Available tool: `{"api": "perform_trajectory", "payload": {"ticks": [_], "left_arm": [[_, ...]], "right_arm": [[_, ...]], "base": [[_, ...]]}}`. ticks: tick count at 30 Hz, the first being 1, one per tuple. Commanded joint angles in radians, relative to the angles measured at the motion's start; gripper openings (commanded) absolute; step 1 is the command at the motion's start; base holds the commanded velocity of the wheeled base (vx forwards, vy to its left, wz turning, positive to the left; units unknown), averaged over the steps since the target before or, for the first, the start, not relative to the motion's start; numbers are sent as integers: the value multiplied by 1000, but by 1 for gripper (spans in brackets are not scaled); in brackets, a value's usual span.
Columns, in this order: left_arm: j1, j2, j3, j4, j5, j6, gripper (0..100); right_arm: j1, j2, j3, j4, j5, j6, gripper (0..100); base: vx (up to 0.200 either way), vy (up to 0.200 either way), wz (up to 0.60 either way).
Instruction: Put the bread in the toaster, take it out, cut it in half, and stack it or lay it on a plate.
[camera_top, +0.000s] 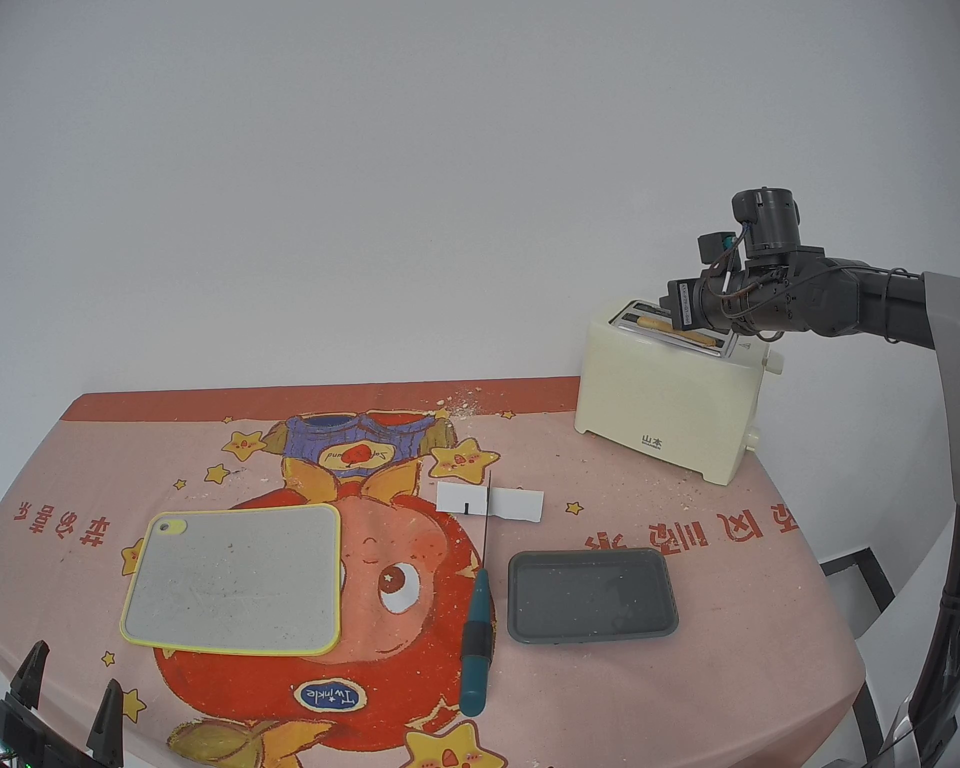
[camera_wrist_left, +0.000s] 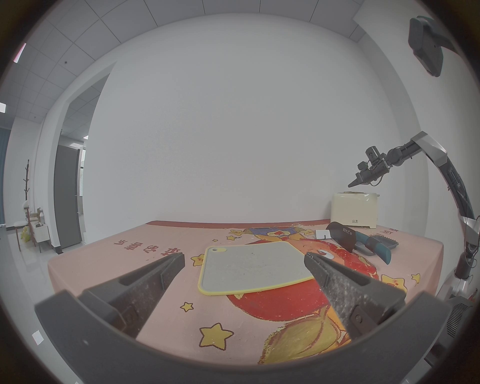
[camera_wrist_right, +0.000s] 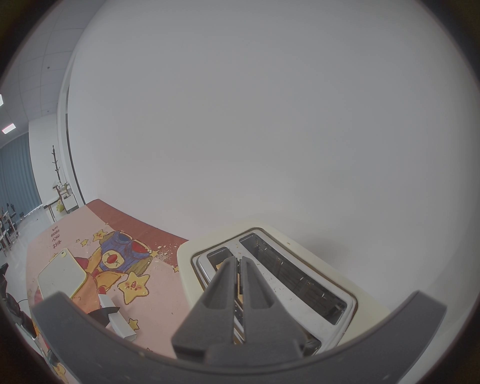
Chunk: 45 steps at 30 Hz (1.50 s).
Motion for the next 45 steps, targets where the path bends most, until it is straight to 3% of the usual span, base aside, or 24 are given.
{"api": "perform_trajectory", "payload": {"ticks": [1,3,4,42,43,45], "left_arm": [[0,0,18,0,0,0,100],[0,0,18,0,0,0,100],[0,0,18,0,0,0,100],[0,0,18,0,0,0,100],[0,0,18,0,0,0,100],[0,0,18,0,0,0,100]], "right_arm": [[-10,-12,21,2,-6,-14,0],[-13,-18,31,-1,-7,-24,0],[-11,-15,31,-10,-9,-21,100],[-25,4,74,-13,-6,-11,100],[-25,5,74,-13,-6,-11,0],[-24,5,74,-13,-6,-13,0]], "base": [[0,0,0],[0,0,0],[0,0,0],[0,0,0],[0,0,0],[0,0,0]]}}
